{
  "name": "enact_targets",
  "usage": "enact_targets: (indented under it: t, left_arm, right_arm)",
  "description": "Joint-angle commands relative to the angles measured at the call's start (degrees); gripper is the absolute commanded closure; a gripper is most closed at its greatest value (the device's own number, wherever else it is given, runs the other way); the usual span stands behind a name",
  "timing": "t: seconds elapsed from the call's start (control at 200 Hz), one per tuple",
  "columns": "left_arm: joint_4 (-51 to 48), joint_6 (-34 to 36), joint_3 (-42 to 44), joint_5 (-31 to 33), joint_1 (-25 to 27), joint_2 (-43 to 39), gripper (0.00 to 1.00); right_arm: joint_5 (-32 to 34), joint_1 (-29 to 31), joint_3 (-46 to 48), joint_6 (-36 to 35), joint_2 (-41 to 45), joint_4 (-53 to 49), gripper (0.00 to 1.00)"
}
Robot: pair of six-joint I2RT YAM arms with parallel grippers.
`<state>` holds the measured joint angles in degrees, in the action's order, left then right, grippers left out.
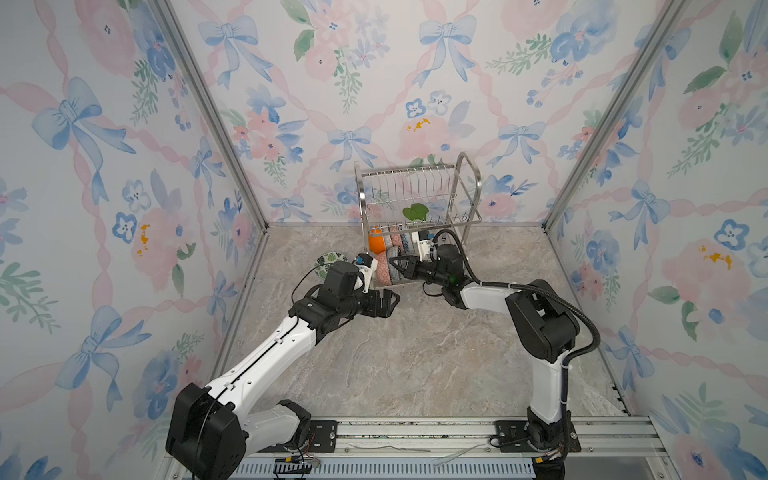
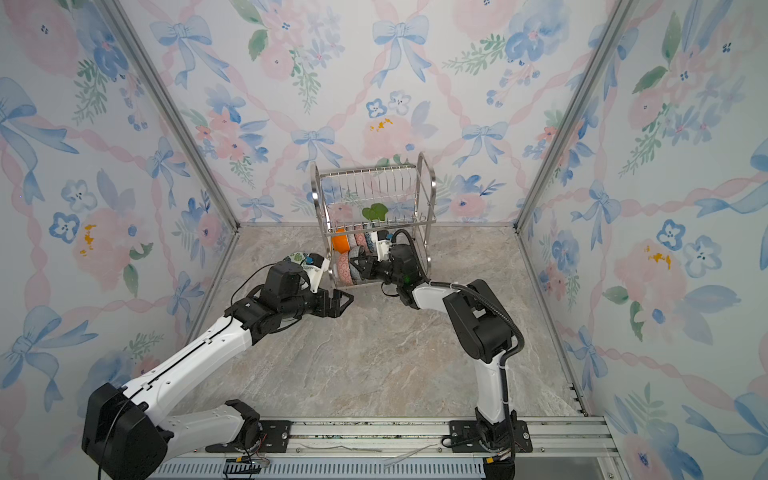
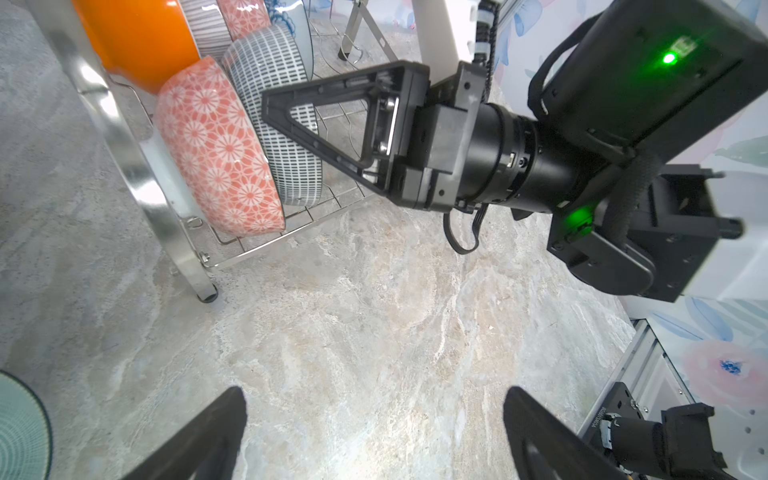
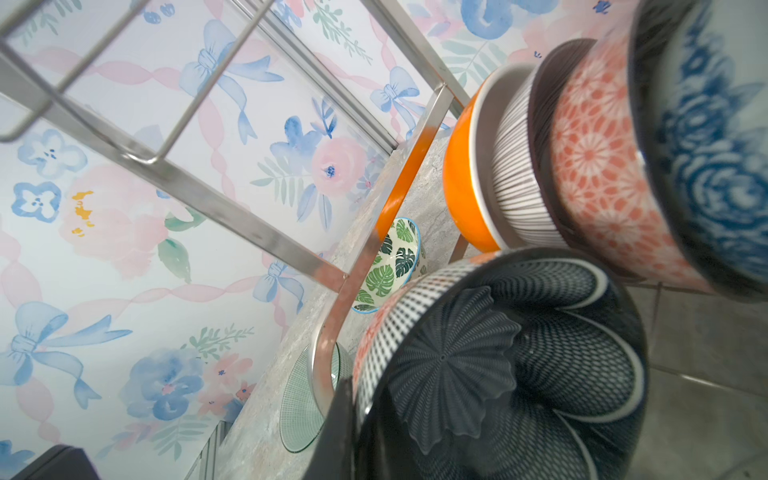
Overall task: Load the bowls into the dish rack
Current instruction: 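Lower the grey bowl upright into the slot beside the leaf bowl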
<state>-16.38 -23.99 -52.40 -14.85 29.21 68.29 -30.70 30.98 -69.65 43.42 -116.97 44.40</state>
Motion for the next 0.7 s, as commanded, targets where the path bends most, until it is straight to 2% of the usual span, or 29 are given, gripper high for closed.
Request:
enact_targets:
  t: [0.0, 0.695]
  left_arm:
    - [-0.6, 1.3, 0.5, 0.6, -0.5, -1.4, 0.02]
    - [-1.2, 0.9, 0.2, 0.7, -0.4, -2.2, 0.02]
  right_arm:
    - [-1.9, -0.9, -0.7, 3.4, -1.4, 9.9, 1.0]
    - [-4.8, -2.1, 0.8, 12.8, -6.2, 19.7, 1.0]
